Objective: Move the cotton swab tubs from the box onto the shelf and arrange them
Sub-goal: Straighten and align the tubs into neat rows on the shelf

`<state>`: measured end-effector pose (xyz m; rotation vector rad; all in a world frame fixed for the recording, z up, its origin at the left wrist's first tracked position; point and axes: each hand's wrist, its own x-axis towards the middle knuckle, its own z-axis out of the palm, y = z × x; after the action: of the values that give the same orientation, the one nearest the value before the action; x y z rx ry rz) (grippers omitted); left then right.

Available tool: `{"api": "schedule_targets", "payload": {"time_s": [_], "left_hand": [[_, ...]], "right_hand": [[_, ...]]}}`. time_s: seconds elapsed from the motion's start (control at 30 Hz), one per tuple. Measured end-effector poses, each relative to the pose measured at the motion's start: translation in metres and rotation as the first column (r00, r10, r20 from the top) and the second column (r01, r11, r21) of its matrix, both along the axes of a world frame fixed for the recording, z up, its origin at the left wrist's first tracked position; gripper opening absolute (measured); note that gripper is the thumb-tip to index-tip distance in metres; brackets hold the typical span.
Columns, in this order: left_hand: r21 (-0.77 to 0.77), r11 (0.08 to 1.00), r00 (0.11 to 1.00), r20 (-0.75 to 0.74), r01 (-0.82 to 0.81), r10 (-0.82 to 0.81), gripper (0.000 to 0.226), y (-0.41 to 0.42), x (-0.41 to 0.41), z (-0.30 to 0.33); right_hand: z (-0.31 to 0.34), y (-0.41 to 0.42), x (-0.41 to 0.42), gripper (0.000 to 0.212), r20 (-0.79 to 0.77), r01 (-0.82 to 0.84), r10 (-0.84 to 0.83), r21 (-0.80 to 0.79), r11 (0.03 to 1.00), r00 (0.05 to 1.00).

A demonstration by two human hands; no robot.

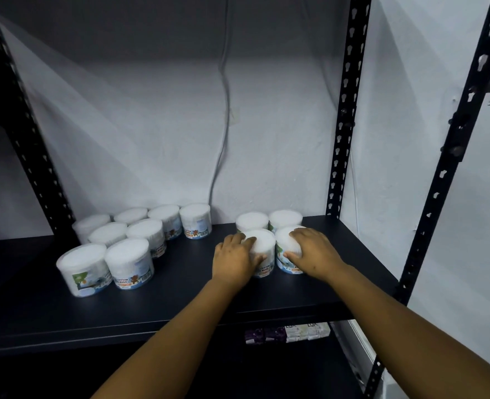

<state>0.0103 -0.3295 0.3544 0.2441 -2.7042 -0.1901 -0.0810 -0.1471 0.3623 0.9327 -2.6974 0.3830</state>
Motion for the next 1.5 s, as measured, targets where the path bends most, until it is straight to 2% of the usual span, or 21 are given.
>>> {"api": "schedule_targets", "payload": {"time_s": [0.2, 0.37, 0.53, 0.73, 1.33, 1.5], "left_hand": [[-0.009, 0.999, 0.998, 0.023, 0.052, -0.052, 0.044, -0.0043, 0.0011, -0.0007], [0.018, 1.000, 1.000, -0.009, 0.020, -0.020, 0.052, -0.0016, 0.0030, -0.0022], [-0.003, 1.000, 1.000, -0.008, 0.014, -0.014, 0.045, -0.0026, 0.0019, -0.0017], [0.045, 0.999, 1.000, -0.010, 0.007, -0.007, 0.055, -0.0024, 0.0004, -0.0050], [0.097, 0.994, 0.999, 0.012, 0.050, -0.051, 0.052, -0.0065, -0.0039, -0.0059], [0.076, 0.996, 0.999, -0.037, 0.037, -0.034, 0.054, -0.0064, -0.0024, -0.0085]], "right_hand": [[0.0016, 0.0009, -0.0003, 0.056, 0.037, -0.019, 0.019, -0.015, 1.000, 0.999], [-0.0002, 0.0012, 0.0000, 0.059, 0.022, -0.006, 0.007, -0.012, 1.000, 1.000], [0.0012, 0.0005, 0.0006, 0.058, 0.038, -0.015, 0.016, -0.021, 1.000, 0.999], [0.0022, 0.0033, 0.0007, 0.061, 0.047, -0.042, 0.044, -0.042, 0.998, 0.998], [0.0044, 0.0053, -0.0007, 0.061, 0.061, -0.025, 0.026, -0.017, 1.000, 0.998], [0.0037, 0.0068, 0.0010, 0.063, 0.063, -0.031, 0.033, -0.028, 0.999, 0.997]]}}
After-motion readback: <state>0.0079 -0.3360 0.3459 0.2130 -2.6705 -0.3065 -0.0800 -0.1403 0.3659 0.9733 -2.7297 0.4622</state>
